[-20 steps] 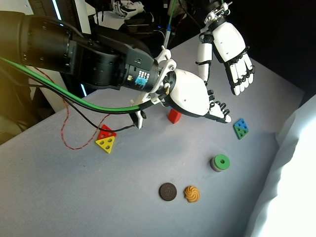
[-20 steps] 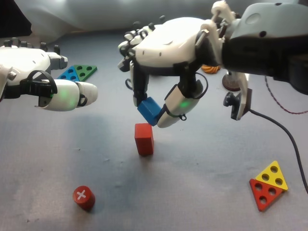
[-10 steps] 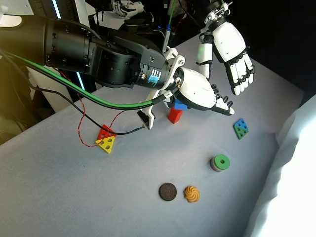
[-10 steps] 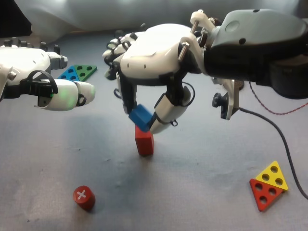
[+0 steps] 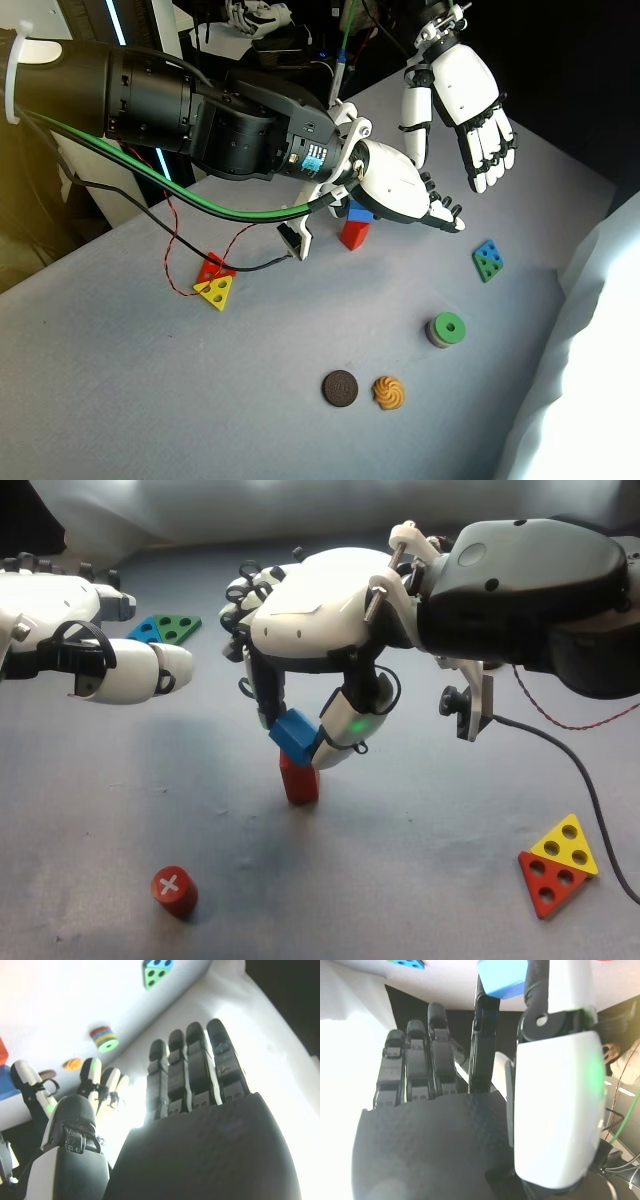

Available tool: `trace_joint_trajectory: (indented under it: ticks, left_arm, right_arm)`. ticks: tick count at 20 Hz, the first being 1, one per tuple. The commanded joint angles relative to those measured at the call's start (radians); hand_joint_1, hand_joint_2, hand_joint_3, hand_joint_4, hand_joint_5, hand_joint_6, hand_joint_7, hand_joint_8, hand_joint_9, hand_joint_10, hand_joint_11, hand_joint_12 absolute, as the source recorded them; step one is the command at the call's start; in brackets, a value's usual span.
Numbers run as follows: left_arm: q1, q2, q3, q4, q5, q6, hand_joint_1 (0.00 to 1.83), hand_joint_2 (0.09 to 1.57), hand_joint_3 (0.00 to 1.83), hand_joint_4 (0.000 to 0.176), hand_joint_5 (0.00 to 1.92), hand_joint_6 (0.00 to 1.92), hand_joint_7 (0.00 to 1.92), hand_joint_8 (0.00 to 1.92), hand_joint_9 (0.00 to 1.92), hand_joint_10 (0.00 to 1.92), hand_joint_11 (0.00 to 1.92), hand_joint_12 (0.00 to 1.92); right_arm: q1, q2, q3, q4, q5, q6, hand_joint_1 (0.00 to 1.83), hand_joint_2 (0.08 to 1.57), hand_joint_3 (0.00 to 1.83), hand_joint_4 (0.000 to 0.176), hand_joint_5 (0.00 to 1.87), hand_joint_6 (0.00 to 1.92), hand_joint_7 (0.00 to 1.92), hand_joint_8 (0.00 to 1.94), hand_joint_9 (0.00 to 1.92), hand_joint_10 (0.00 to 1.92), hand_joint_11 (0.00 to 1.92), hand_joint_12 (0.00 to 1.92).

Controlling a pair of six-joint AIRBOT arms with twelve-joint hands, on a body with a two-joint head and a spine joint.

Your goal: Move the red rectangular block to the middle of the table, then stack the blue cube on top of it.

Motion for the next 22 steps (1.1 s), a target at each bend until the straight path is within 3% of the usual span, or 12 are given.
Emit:
trace_joint_trajectory:
  ticks: [1, 10, 13, 18, 22]
  left_arm:
    - [-0.012, 0.011, 0.005, 0.066, -0.031, 0.003, 0.01, 1.27, 0.0, 0.0, 0.26, 0.0, 0.23, 0.0, 0.18, 0.0, 0.0, 0.34]
    - [-0.016, 0.011, 0.014, 0.071, -0.03, 0.003, 0.0, 1.29, 0.0, 0.0, 0.27, 0.0, 0.24, 0.0, 0.19, 0.0, 0.0, 0.36]
    - [-0.016, 0.011, 0.014, 0.071, -0.03, 0.003, 0.04, 1.29, 0.0, 0.0, 0.27, 0.0, 0.24, 0.0, 0.19, 0.0, 0.0, 0.34]
    - [-0.016, 0.011, 0.014, 0.072, -0.03, 0.003, 0.04, 1.28, 0.0, 0.0, 0.27, 0.0, 0.24, 0.0, 0.2, 0.0, 0.0, 0.37]
    - [-0.016, 0.011, 0.015, 0.073, -0.03, 0.007, 0.04, 1.29, 0.0, 0.0, 0.27, 0.0, 0.25, 0.0, 0.2, 0.0, 0.0, 0.36]
  right_arm:
    - [0.005, 0.007, 0.001, -0.005, 0.028, 0.013, 1.1, 0.99, 0.0, 0.176, 1.27, 0.48, 0.38, 0.0, 0.12, 0.01, 0.0, 0.0]
    - [0.001, 0.002, 0.008, -0.005, 0.042, 0.015, 1.09, 1.0, 0.0, 0.176, 1.24, 0.55, 0.39, 0.01, 0.15, 0.01, 0.0, 0.0]
    - [-0.001, 0.002, 0.012, -0.005, 0.042, 0.019, 1.08, 1.02, 0.0, 0.176, 1.18, 0.65, 0.39, 0.0, 0.15, 0.0, 0.0, 0.0]
    - [-0.007, 0.002, 0.013, -0.005, 0.042, 0.02, 1.09, 1.01, 0.0, 0.176, 1.21, 0.6, 0.42, 0.01, 0.18, 0.01, 0.0, 0.0]
    - [-0.007, 0.001, 0.013, -0.005, 0.042, 0.025, 1.07, 1.03, 0.0, 0.176, 1.14, 0.72, 0.37, 0.0, 0.12, 0.0, 0.0, 0.0]
